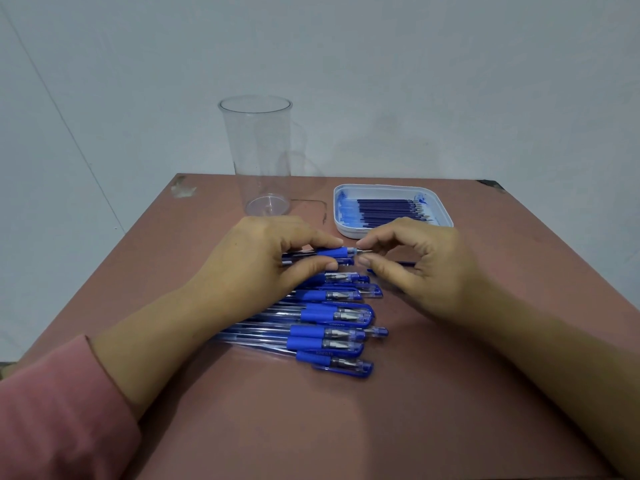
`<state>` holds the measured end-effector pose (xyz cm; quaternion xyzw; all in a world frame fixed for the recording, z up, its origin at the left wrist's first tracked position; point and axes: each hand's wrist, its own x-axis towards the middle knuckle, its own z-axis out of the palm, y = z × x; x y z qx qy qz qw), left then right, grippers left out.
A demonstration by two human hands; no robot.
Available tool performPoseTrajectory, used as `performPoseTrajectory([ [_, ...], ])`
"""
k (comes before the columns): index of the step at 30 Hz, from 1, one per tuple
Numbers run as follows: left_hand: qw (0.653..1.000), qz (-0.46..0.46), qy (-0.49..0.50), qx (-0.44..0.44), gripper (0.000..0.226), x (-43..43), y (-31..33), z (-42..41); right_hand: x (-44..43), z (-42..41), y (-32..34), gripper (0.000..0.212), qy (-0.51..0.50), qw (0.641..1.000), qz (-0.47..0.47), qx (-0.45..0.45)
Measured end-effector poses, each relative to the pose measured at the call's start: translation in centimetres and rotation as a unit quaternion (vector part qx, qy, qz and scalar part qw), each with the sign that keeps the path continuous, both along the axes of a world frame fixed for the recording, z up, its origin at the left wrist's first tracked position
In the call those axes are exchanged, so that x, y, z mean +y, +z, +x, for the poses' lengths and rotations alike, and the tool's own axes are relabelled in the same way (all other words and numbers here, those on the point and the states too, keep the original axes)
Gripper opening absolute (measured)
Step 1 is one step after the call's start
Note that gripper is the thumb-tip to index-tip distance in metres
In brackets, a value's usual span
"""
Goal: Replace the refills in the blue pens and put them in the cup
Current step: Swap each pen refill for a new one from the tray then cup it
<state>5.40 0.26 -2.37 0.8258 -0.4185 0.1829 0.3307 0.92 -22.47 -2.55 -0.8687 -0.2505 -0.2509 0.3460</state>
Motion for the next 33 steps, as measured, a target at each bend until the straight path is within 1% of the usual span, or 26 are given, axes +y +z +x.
performPoseTrajectory([
  [2,1.000,0.006,0.000,0.004,0.023,0.01,-0.08,0.07,-0.04,0.13,-0.12,0.012,0.000,1.000,-0.019,-0.020],
  [5,1.000,-0.002,0.002,0.002,0.024,0.02,-0.09,0.12,-0.22,0.12,-0.18,0.031,0.000,1.000,-0.023,-0.015],
  [6,1.000,-0.005,0.002,0.000,0.024,0.01,-0.06,0.10,-0.28,0.12,-0.21,0.031,-0.002,0.999,-0.029,-0.027],
  [8,1.000,-0.003,-0.001,-0.002,0.025,-0.04,-0.02,0.00,-0.25,0.19,-0.34,0.019,-0.009,0.996,-0.057,-0.062],
  [10,1.000,-0.001,-0.002,-0.003,0.025,-0.09,-0.01,-0.13,-0.18,0.30,-0.38,0.011,-0.010,0.995,-0.071,-0.066],
  [11,1.000,-0.002,-0.003,-0.003,0.024,-0.09,0.00,-0.17,-0.16,0.43,-0.41,0.011,-0.009,0.995,-0.076,-0.061],
  [14,1.000,-0.003,-0.003,-0.003,0.024,-0.15,0.07,-0.31,-0.25,0.61,-0.54,0.022,0.001,0.995,-0.086,-0.053],
  [17,1.000,-0.005,-0.005,-0.004,0.025,-0.15,0.19,-0.36,-0.38,0.41,-0.52,0.030,0.001,0.997,-0.060,-0.057],
  [21,1.000,-0.007,-0.009,-0.008,0.025,-0.13,0.24,-0.31,-0.34,0.41,-0.34,0.012,0.006,0.993,-0.079,-0.090],
  [22,1.000,-0.008,-0.009,-0.005,0.025,-0.10,0.24,-0.29,-0.38,0.48,-0.30,0.011,0.009,0.993,-0.084,-0.087],
  [25,1.000,-0.007,-0.010,0.003,0.024,-0.07,0.25,-0.32,-0.56,0.47,-0.32,0.022,0.008,0.995,-0.079,-0.065],
  [27,1.000,-0.008,-0.010,0.001,0.024,-0.11,0.26,-0.34,-0.60,0.28,-0.27,0.028,-0.003,0.995,-0.064,-0.071],
  [31,1.000,0.004,-0.004,0.003,0.024,-0.07,0.18,-0.24,-0.47,0.27,-0.20,0.007,0.010,0.992,-0.083,-0.090],
  [33,1.000,0.007,-0.005,0.006,0.024,-0.08,0.12,-0.22,-0.64,0.45,-0.15,0.010,0.016,0.993,-0.088,-0.083],
])
